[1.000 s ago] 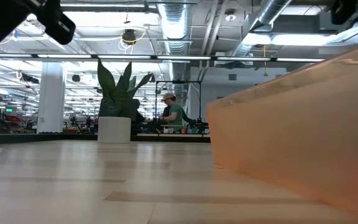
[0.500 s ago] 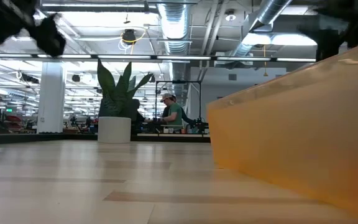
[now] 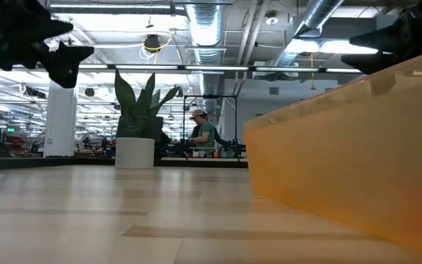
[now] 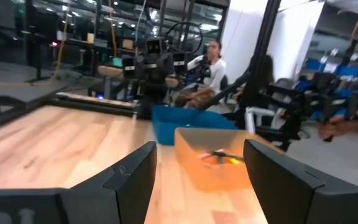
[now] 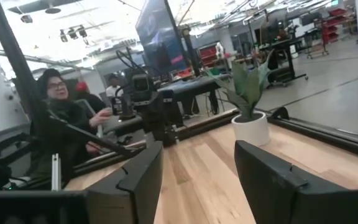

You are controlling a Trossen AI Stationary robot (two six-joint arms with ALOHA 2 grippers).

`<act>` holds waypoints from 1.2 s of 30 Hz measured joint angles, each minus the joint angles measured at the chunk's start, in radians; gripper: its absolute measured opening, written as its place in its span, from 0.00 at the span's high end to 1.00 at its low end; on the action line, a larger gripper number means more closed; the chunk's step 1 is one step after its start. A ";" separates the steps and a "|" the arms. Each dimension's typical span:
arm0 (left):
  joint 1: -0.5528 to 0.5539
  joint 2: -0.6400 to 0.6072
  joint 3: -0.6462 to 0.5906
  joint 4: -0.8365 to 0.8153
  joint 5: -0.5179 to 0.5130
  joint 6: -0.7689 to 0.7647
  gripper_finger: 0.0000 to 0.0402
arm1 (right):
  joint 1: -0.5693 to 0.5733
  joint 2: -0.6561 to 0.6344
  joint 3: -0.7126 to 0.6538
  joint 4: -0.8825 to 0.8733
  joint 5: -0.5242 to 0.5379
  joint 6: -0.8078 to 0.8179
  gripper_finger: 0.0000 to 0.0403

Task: Sort pens & pencils
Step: Return to Home Position

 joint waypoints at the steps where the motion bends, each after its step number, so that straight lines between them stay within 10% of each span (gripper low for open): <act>1: 0.000 0.001 0.000 -0.005 -0.009 0.014 0.42 | -0.003 0.000 0.000 0.002 0.000 0.000 0.45; 36: 0.000 0.002 -0.001 -0.064 -0.029 -0.110 0.42 | -0.009 0.000 -0.001 -0.002 0.000 0.000 0.45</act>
